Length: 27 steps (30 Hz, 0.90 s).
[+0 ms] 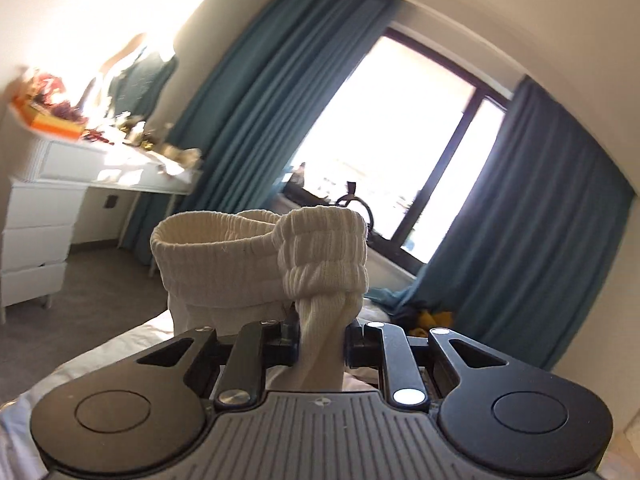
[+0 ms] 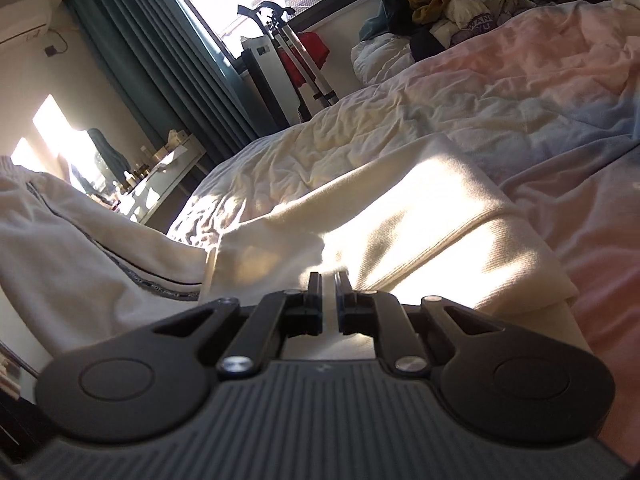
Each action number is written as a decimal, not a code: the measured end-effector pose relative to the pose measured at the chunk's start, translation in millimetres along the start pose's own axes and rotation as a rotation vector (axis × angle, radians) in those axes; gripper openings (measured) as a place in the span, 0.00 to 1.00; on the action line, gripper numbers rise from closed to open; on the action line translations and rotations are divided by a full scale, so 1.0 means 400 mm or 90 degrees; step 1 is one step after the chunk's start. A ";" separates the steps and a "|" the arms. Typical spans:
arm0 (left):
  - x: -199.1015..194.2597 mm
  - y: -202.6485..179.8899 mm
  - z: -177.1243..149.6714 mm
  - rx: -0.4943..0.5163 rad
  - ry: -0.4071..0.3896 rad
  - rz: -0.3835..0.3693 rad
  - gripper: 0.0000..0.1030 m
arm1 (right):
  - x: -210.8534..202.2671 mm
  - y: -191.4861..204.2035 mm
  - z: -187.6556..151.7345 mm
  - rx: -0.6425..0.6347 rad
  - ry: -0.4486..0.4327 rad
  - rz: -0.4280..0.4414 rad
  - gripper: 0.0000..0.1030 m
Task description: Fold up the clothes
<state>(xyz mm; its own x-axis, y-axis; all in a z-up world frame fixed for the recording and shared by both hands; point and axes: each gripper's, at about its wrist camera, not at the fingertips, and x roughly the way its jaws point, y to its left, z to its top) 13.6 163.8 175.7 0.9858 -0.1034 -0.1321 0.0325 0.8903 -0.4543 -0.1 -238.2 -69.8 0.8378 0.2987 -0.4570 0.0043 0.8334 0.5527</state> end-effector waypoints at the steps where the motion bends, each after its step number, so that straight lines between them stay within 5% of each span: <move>1: 0.018 -0.061 -0.011 0.020 0.002 -0.022 0.19 | -0.009 -0.010 0.006 0.013 0.001 -0.009 0.10; 6: 0.117 -0.331 -0.098 0.095 0.030 -0.115 0.19 | -0.045 -0.085 0.023 0.058 0.016 -0.099 0.10; 12: 0.230 -0.542 -0.318 0.172 0.112 -0.182 0.19 | -0.130 -0.183 0.085 0.136 -0.054 -0.156 0.10; 21: 0.368 -0.634 -0.703 0.305 0.278 -0.249 0.19 | -0.266 -0.371 0.159 0.294 -0.194 -0.190 0.10; 27: 0.287 -0.571 -0.821 0.370 0.291 -0.300 0.29 | -0.256 -0.402 0.167 0.338 -0.187 -0.137 0.10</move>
<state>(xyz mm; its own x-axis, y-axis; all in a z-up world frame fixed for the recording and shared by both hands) 65.4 -197.1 -24.9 0.6896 -0.5745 -0.4409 0.6219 0.7818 -0.0461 -50.1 -434.0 -65.3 0.9024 -0.0517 -0.4278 0.3952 0.4950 0.7738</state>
